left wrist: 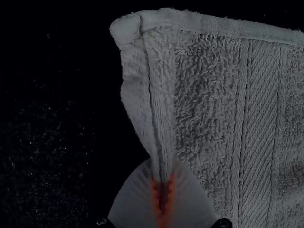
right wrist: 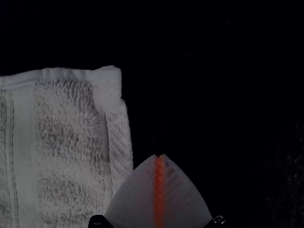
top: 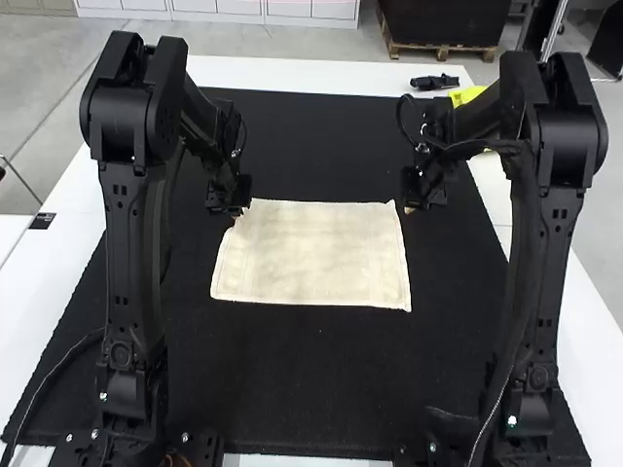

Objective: Fold the towel.

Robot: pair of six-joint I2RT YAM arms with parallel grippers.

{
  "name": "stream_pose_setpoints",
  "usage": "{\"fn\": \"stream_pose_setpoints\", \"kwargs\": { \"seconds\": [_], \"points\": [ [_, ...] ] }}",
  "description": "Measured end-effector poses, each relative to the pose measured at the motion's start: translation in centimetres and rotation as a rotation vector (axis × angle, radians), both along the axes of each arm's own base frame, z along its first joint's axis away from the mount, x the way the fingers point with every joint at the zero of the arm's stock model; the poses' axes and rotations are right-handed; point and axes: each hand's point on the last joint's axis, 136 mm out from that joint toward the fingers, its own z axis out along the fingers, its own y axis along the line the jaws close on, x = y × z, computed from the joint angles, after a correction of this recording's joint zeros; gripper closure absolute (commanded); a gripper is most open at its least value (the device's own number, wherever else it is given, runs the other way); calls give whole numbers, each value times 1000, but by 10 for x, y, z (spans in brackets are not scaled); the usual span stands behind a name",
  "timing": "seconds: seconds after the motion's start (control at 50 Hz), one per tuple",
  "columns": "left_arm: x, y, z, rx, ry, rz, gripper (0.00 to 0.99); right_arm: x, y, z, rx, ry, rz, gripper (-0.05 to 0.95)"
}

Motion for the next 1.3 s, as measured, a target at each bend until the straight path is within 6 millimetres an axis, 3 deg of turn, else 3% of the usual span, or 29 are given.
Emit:
{"fn": "stream_pose_setpoints", "kwargs": {
  "seconds": [0.06, 0.12, 0.24, 0.28, 0.3, 0.34, 0.44, 0.58, 0.7, 1.22, 1.3],
  "points": [
    [1, 0, 0, 0, -4, 0, 974, -2, 0, -2, 0, 3, 0, 857],
    [2, 0, 1, -1, -10, 0, 974, -3, 0, -6, -3, -2, 5, 656],
    [3, 0, 1, -2, -14, 0, 974, -8, -2, -15, -31, -10, 22, 423],
    [3, 0, 0, -2, -17, 0, 974, -7, -2, -15, -37, -17, 29, 277],
    [3, 0, 0, -2, -18, 0, 974, -6, -1, -15, -42, -22, 30, 131],
    [3, 0, -1, -3, -22, 0, 974, -3, 2, -13, -50, -41, 39, 43],
    [3, 0, 0, -3, -30, 0, 974, 3, 18, 0, -64, -93, 77, 46],
    [3, 0, 0, -3, -31, 0, 974, 19, 42, 33, -57, -184, 122, 46],
    [4, 0, 0, -3, -34, 0, 974, 26, 46, 47, -53, -222, 127, 0],
    [5, -1, -1, -4, -49, 0, 974, -6, 47, -18, -76, -96, 148, -8],
    [5, -1, 0, -4, -49, -1, 974, -6, 46, -24, -80, -88, 147, 44]
  ]
}}
